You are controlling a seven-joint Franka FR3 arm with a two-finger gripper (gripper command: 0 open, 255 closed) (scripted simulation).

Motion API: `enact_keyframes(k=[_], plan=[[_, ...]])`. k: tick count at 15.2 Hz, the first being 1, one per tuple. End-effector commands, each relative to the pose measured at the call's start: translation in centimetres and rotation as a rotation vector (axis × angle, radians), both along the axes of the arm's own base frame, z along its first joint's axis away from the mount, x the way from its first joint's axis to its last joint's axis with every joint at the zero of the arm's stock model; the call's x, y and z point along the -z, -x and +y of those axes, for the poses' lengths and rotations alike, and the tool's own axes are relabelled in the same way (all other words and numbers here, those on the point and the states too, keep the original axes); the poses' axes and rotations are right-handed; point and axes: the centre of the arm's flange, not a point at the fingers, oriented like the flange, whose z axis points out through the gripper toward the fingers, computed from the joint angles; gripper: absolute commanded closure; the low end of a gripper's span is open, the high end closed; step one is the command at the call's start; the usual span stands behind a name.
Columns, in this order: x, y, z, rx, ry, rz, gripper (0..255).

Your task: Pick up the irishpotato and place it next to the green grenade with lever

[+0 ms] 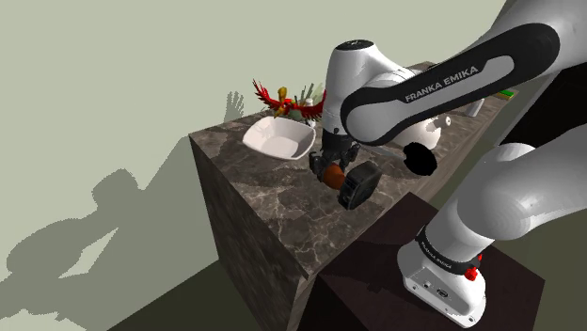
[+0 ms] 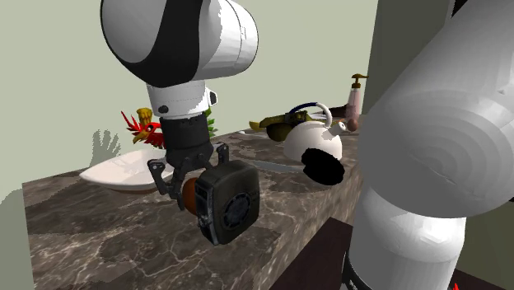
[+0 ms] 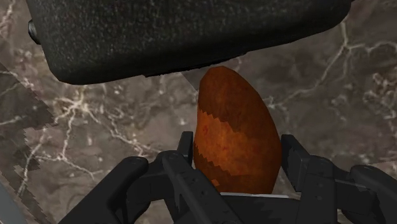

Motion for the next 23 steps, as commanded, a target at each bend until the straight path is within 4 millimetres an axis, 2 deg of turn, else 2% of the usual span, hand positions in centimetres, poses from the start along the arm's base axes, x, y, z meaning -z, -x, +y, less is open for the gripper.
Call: enact_keyframes(k=[1,5,23], plan=[[0.0,0.0,0.0,0.000,0.000,0.000,255],[0.0,0.0,0.0,0.000,0.000,0.000,255],[-9.5,0.0,0.0,0.000,0.000,0.000,255]])
